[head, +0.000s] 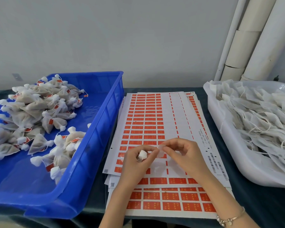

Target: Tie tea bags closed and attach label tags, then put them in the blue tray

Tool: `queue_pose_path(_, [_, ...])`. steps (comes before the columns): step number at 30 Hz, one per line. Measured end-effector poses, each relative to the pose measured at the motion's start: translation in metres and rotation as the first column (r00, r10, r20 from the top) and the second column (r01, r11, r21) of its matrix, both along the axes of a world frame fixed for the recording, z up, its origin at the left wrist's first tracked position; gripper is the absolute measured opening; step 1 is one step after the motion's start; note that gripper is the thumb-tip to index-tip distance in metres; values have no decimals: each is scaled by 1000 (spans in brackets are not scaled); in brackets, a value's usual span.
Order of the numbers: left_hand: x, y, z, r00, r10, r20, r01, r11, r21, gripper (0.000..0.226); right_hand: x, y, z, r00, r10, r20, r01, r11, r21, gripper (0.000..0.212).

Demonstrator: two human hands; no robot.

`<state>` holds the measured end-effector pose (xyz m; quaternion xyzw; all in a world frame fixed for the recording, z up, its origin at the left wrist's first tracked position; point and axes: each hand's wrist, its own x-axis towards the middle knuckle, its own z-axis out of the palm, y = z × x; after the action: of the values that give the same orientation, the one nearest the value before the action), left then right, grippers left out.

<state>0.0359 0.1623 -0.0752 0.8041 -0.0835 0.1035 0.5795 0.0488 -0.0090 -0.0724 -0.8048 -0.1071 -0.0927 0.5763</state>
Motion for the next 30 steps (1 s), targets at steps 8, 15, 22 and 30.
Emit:
queue_pose_path(8, [-1,0,0,999,-30,-20,30,999,-18,9,-1,-1,2,997,-28,70,32,998,-60,15])
queue_pose_path(15, [0,-2,-1,998,33,-46,-35,999,-30,26,-6,2,4,926,-22,376,103,975,-196,17])
queue_pose_path(22, [2,-2,-3,989,126,-72,-131,989,-66,19,-9,1,5,887,43,460,89,961,-261,18])
queue_pose_path(30, [2,-2,-1,987,136,-86,-143,986,-86,15,-8,0,2,892,56,448,91,949,-301,20])
